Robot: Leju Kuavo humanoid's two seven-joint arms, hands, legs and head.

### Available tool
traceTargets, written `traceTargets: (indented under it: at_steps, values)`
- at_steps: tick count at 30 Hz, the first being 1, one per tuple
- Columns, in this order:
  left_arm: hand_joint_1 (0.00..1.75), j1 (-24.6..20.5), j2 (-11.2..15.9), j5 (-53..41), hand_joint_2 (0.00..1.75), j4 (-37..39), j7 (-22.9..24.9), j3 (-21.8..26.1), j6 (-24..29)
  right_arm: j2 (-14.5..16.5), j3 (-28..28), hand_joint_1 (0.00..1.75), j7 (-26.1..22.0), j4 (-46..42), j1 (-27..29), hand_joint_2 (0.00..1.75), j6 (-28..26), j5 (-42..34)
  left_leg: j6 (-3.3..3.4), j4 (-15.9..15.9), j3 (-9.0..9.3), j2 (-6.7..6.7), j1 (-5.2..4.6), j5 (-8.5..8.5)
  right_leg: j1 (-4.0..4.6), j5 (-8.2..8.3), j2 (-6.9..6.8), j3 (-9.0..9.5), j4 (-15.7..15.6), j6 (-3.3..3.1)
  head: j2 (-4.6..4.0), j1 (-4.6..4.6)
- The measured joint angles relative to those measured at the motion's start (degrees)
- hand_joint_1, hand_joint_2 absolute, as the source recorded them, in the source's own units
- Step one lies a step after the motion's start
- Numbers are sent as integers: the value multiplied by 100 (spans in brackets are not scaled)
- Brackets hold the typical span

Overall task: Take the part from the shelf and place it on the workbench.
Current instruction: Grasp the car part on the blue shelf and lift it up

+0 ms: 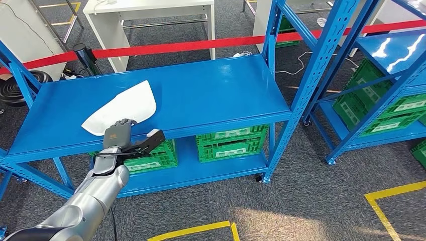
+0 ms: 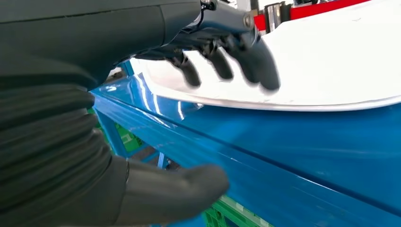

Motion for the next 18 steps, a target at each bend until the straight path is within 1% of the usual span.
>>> traceTargets:
  at_steps: [4, 8, 15, 18]
  values:
    - [0, 11, 7, 108, 175, 10, -131, 75, -48, -2, 20, 0, 0, 0, 0, 0, 29, 4, 0, 0, 0, 0, 0, 0, 0, 0, 0, 0, 0, 0, 0, 0]
    - [0, 15, 11, 159, 175, 12, -252, 148, 31, -4, 31, 0, 0, -1, 0, 0, 33, -9, 0, 0, 0, 0, 0, 0, 0, 0, 0, 1, 0, 0, 0, 0]
    - [0, 14, 11, 203, 175, 7, -272, 190, 132, -5, 32, 0, 0, 0, 0, 0, 33, -37, 0, 1, 1, 0, 0, 0, 0, 0, 0, 1, -1, 0, 0, 0]
    - [0, 14, 11, 204, 44, -3, -337, 195, 134, -5, 32, 0, 0, -1, 0, 0, 33, -46, 1, 1, 1, 0, 0, 0, 0, 0, 0, 1, -1, 0, 0, 0]
